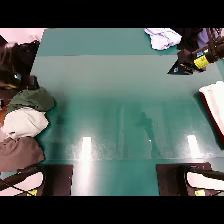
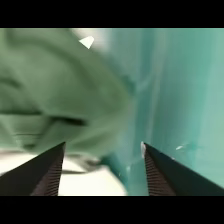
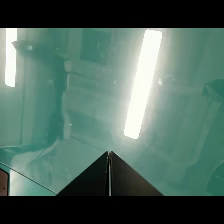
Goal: Fold the shirts.
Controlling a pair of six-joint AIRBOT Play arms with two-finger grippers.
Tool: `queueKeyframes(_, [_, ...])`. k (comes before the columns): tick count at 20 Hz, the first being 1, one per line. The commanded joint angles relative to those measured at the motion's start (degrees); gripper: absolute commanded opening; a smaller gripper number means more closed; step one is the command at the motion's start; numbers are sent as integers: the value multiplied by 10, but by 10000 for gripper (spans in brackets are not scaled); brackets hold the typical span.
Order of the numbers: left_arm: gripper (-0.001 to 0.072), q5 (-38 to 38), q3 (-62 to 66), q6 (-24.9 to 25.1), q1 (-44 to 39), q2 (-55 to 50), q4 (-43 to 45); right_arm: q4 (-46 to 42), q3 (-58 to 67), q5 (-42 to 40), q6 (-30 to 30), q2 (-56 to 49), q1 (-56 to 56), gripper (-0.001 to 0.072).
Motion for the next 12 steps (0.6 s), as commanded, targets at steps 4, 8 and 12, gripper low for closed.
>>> queueKeyframes(4, [577, 88, -81, -19, 42, -45, 39, 0, 0, 0, 0, 0, 1, 20])
queueKeyframes(8, [425, 99, -82, -17, 42, -66, 29, 0, 0, 1, 0, 0, 1, 20])
queueKeyframes(12, [32, 73, -44, 32, 42, -64, -37, 0, 0, 0, 0, 0, 0, 21])
